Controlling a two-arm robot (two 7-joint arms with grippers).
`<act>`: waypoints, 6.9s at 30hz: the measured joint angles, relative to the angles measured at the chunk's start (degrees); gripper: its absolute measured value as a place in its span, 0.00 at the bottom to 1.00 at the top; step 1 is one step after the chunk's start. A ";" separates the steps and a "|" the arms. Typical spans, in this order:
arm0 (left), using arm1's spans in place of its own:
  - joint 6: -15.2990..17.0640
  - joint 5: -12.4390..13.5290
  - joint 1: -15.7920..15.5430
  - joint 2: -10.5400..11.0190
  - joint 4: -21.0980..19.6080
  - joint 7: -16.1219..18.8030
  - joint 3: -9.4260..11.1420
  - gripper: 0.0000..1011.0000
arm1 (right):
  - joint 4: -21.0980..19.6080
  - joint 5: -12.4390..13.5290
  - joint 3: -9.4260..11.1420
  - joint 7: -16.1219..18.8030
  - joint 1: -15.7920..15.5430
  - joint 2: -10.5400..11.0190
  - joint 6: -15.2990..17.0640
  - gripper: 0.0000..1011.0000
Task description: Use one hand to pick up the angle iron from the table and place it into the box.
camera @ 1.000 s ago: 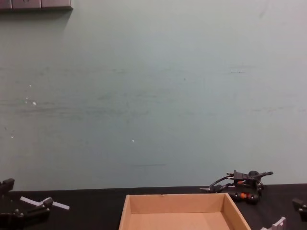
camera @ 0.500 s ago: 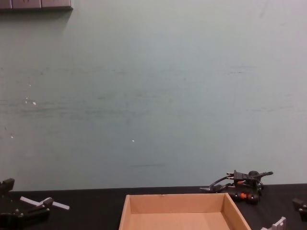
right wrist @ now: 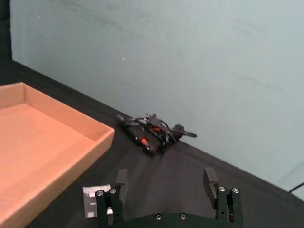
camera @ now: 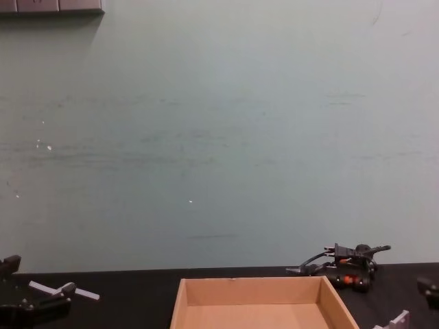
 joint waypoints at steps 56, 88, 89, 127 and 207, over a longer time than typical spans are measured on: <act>0.00 0.00 0.00 0.00 0.00 0.00 0.00 0.99 | 9.84 5.94 -3.52 33.38 17.91 -1.66 30.03 0.99; 0.00 0.01 0.00 0.00 0.00 0.00 0.00 0.99 | 10.83 5.55 -3.56 34.06 18.21 -2.04 29.20 0.59; 0.00 0.00 0.00 0.00 0.00 0.00 0.00 0.99 | 10.83 5.56 -3.56 34.05 18.20 -2.03 29.21 0.58; 0.00 0.00 0.00 0.00 0.00 0.00 0.00 0.99 | 1.90 0.58 -6.64 33.07 25.37 -5.41 35.88 0.45; 0.01 0.00 0.00 0.00 0.01 0.00 0.00 0.99 | -10.36 0.72 1.51 27.63 9.55 -4.74 38.16 0.99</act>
